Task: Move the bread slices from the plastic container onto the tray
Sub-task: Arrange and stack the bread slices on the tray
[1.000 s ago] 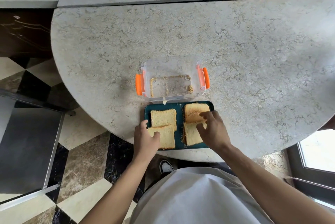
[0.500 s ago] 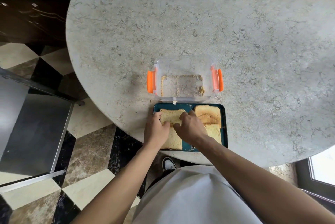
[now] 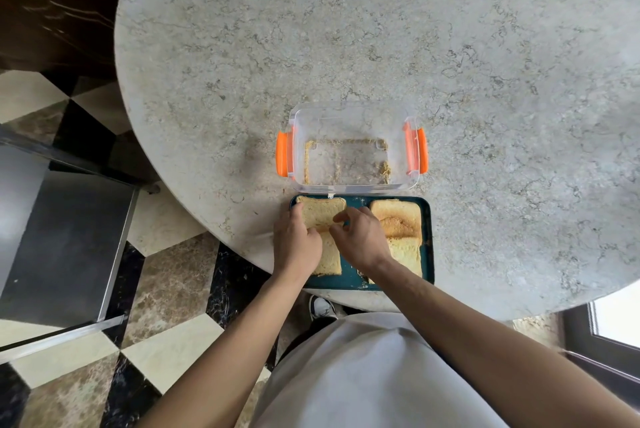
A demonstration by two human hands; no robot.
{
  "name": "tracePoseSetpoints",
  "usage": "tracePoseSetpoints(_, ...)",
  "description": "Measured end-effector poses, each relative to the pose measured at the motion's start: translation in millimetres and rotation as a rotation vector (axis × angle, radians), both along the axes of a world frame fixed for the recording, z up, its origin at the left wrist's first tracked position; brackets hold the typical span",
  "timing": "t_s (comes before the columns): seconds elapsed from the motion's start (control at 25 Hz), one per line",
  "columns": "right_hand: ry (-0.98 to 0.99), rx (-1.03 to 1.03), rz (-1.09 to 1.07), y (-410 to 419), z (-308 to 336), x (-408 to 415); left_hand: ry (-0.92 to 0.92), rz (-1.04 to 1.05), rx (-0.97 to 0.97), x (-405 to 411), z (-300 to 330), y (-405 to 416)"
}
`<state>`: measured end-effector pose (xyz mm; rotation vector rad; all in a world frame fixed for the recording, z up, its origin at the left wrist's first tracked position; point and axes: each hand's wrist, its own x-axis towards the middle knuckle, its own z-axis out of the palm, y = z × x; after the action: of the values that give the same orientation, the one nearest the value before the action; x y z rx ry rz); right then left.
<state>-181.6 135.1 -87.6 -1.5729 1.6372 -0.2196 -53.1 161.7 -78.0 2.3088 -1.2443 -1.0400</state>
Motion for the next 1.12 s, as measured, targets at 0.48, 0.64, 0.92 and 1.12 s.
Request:
tracePoseSetpoints(0.48,-0.035,-0.012,0.003,-0.4,-2.4,-2.7,0.04,0.047,-0.029,4.5,-2.7,-2.6)
tracePoseSetpoints(0.64,0.008,0.005,0.027,5.7,-3.3,-9.1,-0.003,0.131,-0.057,13.9,-4.2,10.3)
tracePoseSetpoints(0.92,-0.057,0.127,0.07,29.7,-3.4,-6.5,0.034,0.136,0.012,27.7,-8.1,31.2)
tracePoseSetpoints(1.12,-0.053,0.131,0.049,34.8,-0.6,-14.6,0.095,0.108,0.013,30.1,-8.9,36.4)
